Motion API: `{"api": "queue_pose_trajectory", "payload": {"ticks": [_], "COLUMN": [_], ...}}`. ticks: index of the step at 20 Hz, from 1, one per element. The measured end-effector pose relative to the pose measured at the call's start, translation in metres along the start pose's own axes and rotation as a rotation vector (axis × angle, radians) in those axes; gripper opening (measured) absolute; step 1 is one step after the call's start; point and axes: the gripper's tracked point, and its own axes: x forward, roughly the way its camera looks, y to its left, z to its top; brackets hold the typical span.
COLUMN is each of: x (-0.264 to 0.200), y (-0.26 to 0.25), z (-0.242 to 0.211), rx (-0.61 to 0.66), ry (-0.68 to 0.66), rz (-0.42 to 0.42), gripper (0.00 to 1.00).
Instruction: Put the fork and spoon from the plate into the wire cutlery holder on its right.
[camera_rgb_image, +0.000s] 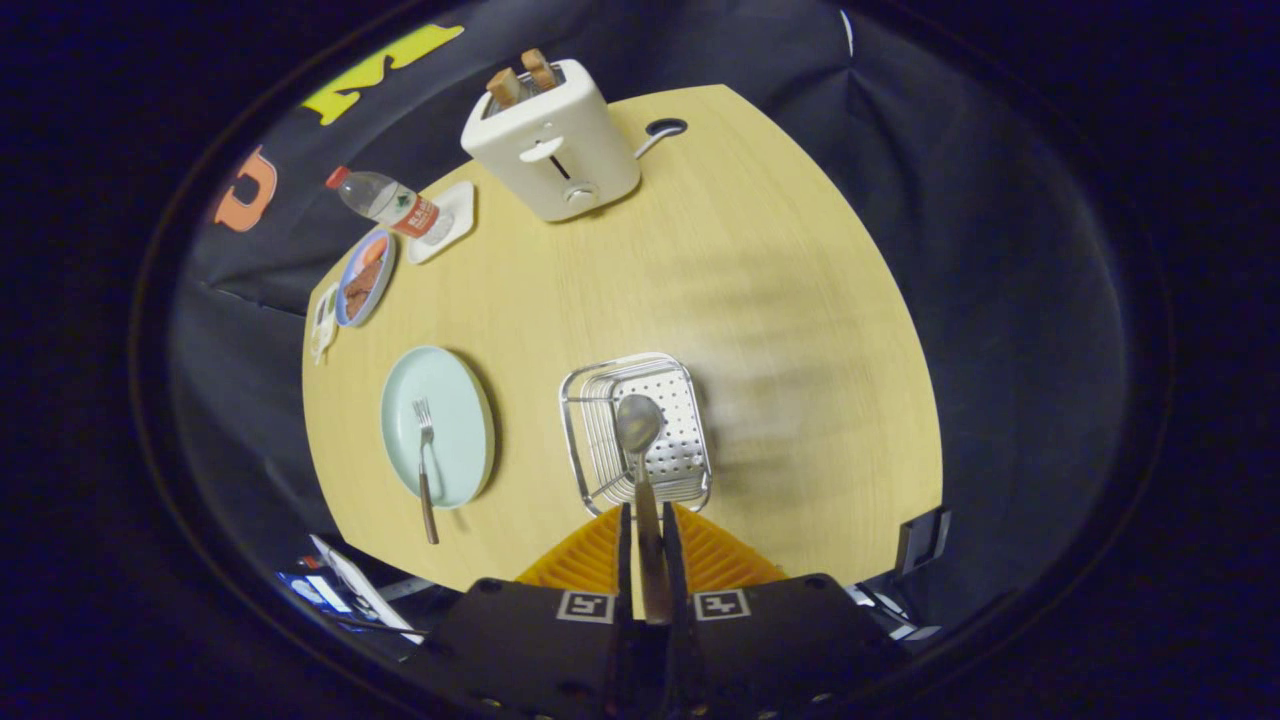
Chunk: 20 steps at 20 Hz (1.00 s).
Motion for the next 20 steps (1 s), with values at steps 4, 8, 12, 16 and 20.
{"api": "queue_pose_trajectory", "payload": {"ticks": [4, 8, 12, 16, 20], "x": [-0.018, -0.035, -0.052, -0.044, -0.011], "y": [0.016, 0.038, 0.081, 0.143, 0.199], "z": [0.008, 0.017, 0.012, -0.010, -0.028], "rx": [-0.072, -0.177, -0.260, -0.332, -0.361], "ry": [-0.131, -0.318, -0.474, -0.536, -0.530], "rz": [0.042, 0.050, 0.061, 0.090, 0.107], "gripper": [0.57, 0.96, 0.96, 0.97, 0.97]}}
